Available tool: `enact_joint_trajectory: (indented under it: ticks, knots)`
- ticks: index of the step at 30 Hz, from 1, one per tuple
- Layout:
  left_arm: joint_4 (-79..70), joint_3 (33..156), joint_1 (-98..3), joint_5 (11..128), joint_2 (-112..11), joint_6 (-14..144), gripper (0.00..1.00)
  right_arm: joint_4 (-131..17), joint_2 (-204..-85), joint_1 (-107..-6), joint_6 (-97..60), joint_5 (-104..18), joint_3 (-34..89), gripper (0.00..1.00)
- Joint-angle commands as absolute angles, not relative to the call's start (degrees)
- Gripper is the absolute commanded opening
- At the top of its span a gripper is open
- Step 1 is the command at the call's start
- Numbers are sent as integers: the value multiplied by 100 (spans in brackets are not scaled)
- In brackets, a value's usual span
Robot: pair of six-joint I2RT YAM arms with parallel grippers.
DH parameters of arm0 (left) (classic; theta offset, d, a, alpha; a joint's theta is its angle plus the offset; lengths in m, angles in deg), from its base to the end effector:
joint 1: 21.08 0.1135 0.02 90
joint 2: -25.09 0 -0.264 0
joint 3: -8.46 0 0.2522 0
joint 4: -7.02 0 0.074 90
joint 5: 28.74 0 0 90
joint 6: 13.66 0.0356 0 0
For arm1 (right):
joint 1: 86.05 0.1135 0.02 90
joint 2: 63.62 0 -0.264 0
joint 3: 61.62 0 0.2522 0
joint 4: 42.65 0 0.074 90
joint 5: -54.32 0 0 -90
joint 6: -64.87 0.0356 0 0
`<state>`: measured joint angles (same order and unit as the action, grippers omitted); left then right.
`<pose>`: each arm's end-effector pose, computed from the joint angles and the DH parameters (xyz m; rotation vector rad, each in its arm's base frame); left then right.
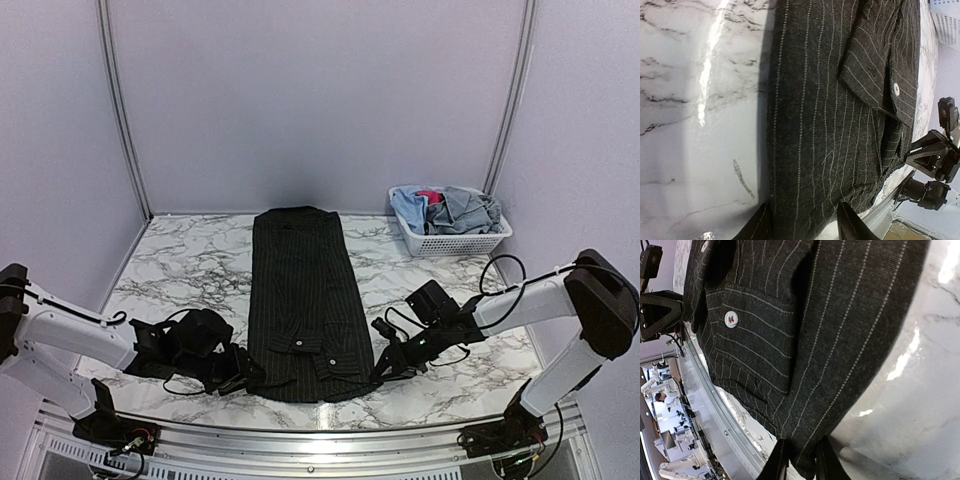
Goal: Fold and stack the mixed laundry pile
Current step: Pick up the rectangle-folded shirt from the center of the board.
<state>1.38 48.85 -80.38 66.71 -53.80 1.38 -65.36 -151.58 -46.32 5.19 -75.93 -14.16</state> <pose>0.1222 -0.2124 0.1393 -0.3142 2.6845 -1.1033 0.1760 0.1762 0.1232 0.4807 -2.8143 -1.2423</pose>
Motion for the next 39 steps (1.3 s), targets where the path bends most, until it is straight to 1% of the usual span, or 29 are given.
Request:
enact_joint_trajectory:
  ticks: [1, 6, 9, 10, 12, 13, 15, 17, 20, 22, 26, 29, 33, 35, 39]
  knots:
    - [-152, 4557, -8084, 6667, -5271, -146, 46, -6404, -15101, -4565, 583, -7667, -1568, 11]
    - [209, 4749, -8109, 6810, -5660, 137, 38, -6188, -15193, -4549, 612, -7803, -1633, 1]
    - [311, 4872, -8192, 6981, -5953, 162, 35, -6222, -15179, -4545, 573, -7835, -1583, 0]
    - [306, 4877, -8231, 6981, -5969, 117, 37, -6260, -15171, -4546, 553, -7835, -1560, 0]
    - [207, 4828, -8304, 6950, -5873, 23, 52, -6339, -15137, -4543, 495, -7847, -1540, 0]
    - [130, 4786, -8318, 6944, -5788, -4, 56, -6370, -15120, -4544, 478, -7840, -1539, 0]
    - [-6, 4676, -8334, 6917, -5577, -62, 56, -6373, -15076, -4544, 482, -7839, -1571, 0]
    - [-12, 4524, -8347, 6863, -5437, -193, 54, -6347, -15042, -4533, 500, -7839, -1609, 0]
    - [155, 4440, -8357, 6838, -5470, -236, 48, -6291, -15046, -4521, 514, -7862, -1654, 0]
    - [293, 4508, -8380, 6851, -5643, -189, 43, -6256, -15061, -4514, 534, -7884, -1676, 0]
    - [306, 4709, -8484, 6939, -5872, -119, 27, -6276, -15010, -4472, 545, -7930, -1653, 0]
    - [100, 4762, -8523, 6857, -5684, -84, 17, -6328, -14852, -4403, 537, -8003, -1648, 0]
    - [-194, 4806, -8617, 6928, -5356, -6, 3, -6543, -14350, -4156, 614, -8039, -1646, 0]
    - [-363, 4846, -8739, 6987, -5150, 14, 0, -6606, -13985, -4027, 728, -8077, -1679, 0]
    - [-523, 4910, -8844, 7007, -4599, 25, 0, -6692, -13440, -3964, 901, -8124, -1682, 0]
